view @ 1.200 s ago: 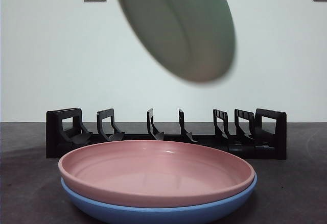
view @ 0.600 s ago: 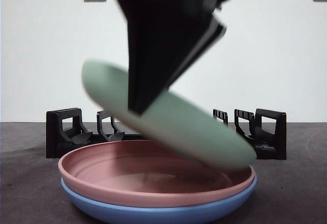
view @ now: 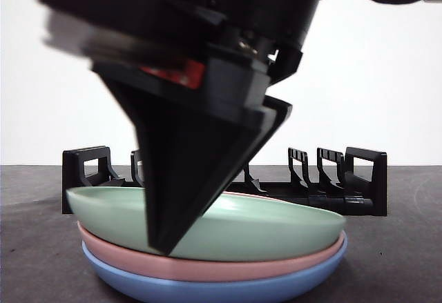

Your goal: Place the plate

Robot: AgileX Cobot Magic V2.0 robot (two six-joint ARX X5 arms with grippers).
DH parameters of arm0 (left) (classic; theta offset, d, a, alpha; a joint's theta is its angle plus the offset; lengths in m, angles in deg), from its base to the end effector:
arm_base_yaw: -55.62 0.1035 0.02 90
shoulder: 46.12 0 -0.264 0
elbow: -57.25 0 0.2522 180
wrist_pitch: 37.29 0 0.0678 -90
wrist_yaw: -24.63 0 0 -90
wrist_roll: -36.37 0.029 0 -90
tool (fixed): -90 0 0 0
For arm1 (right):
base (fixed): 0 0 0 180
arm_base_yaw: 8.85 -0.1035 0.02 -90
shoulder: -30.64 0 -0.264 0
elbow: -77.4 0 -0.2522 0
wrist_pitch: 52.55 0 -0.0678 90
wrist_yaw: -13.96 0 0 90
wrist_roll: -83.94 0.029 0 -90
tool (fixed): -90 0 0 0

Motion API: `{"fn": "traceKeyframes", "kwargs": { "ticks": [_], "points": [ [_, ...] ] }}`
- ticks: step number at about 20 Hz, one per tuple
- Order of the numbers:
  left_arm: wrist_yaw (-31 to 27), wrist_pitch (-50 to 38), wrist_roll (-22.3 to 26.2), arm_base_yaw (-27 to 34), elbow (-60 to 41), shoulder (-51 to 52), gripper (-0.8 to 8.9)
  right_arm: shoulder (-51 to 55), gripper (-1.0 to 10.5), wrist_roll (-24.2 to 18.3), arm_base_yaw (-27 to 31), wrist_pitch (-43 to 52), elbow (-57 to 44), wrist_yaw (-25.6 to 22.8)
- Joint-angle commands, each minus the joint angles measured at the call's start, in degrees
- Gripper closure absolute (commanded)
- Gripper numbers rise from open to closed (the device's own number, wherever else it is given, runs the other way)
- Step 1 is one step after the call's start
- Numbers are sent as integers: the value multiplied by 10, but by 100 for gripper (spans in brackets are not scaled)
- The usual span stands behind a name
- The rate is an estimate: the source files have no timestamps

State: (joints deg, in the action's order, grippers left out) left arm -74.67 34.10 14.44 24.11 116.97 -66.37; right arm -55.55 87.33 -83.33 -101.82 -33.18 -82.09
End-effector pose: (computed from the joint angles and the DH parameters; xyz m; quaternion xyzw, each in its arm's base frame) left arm 0.0441 -0.0215 0.3042 -0.0853 0.2882 -0.1328 0.9445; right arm 0.0787 0.2720 0.2058 -0.3315 0.4296 0.4590 0.7035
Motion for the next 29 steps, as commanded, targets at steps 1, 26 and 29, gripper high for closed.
{"fn": "traceKeyframes", "kwargs": {
  "ticks": [1,26,29],
  "points": [
    [-4,-6,-2,-2,4,-2,472,-9,798,23,-8,4,8,6],
    [-5,-80,17,-2,4,-21,807,406,926,-30,406,-135,31,-60],
    [-5,-76,17,-3,4,-18,807,410,925,-27,405,-146,32,-49]
  ]
}}
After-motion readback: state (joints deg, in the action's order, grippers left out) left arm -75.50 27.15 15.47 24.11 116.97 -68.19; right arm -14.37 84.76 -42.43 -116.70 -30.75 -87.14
